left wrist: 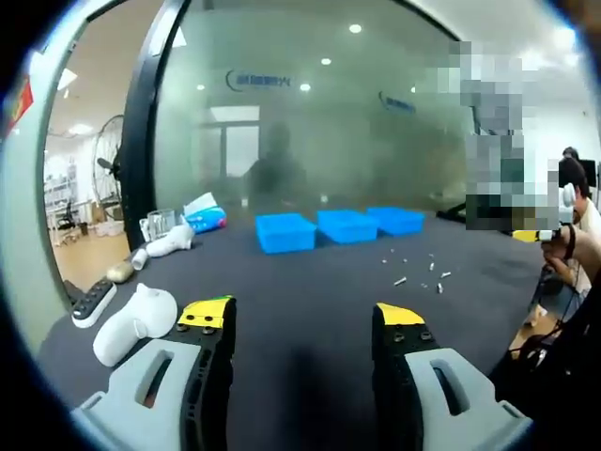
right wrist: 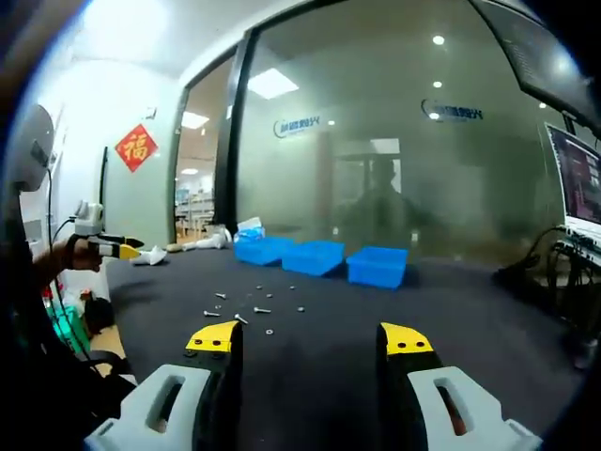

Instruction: Sort the screws, nuts, and washers into the corresponding bins

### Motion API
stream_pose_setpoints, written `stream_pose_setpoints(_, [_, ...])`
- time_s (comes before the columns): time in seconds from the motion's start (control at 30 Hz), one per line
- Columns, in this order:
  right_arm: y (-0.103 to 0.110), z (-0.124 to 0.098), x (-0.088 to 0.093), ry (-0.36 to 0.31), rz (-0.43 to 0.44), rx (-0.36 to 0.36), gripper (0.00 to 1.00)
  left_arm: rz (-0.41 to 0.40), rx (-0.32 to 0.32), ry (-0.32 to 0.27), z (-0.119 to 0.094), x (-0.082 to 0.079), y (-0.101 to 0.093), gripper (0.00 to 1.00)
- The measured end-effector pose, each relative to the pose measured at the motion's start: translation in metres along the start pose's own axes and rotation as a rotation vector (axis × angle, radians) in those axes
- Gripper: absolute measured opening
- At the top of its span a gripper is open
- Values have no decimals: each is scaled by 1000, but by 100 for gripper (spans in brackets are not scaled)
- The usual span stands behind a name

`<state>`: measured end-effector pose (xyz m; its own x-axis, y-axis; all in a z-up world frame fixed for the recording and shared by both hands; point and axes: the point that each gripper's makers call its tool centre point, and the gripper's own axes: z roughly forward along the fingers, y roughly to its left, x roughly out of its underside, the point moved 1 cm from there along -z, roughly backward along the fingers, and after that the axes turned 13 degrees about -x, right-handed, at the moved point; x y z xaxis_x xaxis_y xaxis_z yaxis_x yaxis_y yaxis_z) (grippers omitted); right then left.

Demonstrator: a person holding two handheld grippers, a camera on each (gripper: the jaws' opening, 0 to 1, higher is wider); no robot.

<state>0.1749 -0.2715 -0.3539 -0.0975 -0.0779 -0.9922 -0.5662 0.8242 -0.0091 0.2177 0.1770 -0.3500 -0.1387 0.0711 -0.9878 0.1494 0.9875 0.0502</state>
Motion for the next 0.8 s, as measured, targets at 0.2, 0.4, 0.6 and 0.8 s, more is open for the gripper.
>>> stream_pose_setpoints(0.2, [0,0,1,3,-2,1,54,3,8,5,1,2,-2,56])
stream_pose_setpoints(0.4, [0,0,2,4,-5,-4,54,7,16,11,1,3,-4,56])
stream_pose_setpoints(0.6, [3,-1,0,2,-7,-25,54,16,37,8,1,3,-8,56])
stream_pose_setpoints(0.8, [5,-4,-2,9,-23,-51,55,33,82,-3,-1,-1,-14,56])
